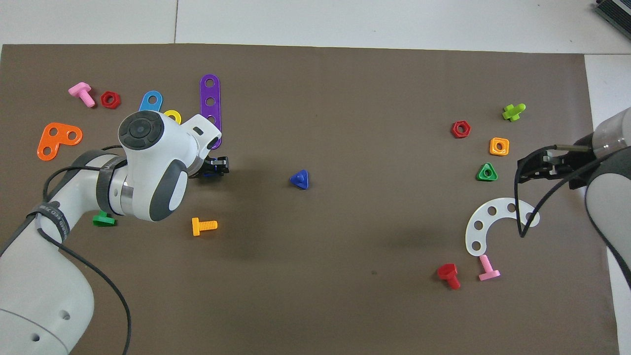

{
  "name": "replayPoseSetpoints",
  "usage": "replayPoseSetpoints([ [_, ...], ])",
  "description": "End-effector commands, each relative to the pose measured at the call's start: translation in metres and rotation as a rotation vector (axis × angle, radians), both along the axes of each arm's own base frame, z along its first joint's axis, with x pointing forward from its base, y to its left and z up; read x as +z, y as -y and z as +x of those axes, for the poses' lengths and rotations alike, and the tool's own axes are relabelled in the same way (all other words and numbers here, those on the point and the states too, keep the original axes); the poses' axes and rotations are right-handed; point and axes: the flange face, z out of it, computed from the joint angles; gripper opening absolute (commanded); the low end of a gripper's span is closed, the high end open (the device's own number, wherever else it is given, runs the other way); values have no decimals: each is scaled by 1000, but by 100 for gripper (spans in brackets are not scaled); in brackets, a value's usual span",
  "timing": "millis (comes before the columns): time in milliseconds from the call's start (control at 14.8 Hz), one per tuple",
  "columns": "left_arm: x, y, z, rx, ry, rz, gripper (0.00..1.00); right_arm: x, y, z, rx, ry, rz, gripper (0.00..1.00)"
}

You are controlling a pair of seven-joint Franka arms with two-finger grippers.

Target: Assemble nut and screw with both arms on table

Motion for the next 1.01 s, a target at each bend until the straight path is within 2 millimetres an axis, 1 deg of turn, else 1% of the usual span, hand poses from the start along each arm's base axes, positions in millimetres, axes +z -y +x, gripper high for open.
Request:
replayPoseSetpoints([
  [0,6,-2,-3,-13,33,30,66,20,12,-7,29,32,20,100],
  [68,8,-3,-2,-9,38,27,67,34,11,-6,31,53,17,100],
  [203,9,-1,0,-2,54,22,68,53,4,-6,43,67,13,100],
  [338,11,2,2,-2,76,14,68,67,-1,-6,56,81,3,100],
  [473,11,4,2,-22,89,27,68,83,0,-5,53,80,-1,100],
  [541,10,4,1,-36,90,40,68,87,-1,-6,53,78,5,100],
  [744,7,4,0,-42,89,46,67,79,0,-7,42,69,16,100],
  [879,1,11,-5,-56,97,40,66,76,-1,-8,50,62,17,100],
  [947,0,10,-6,-55,103,38,66,77,-3,-9,54,62,17,100],
])
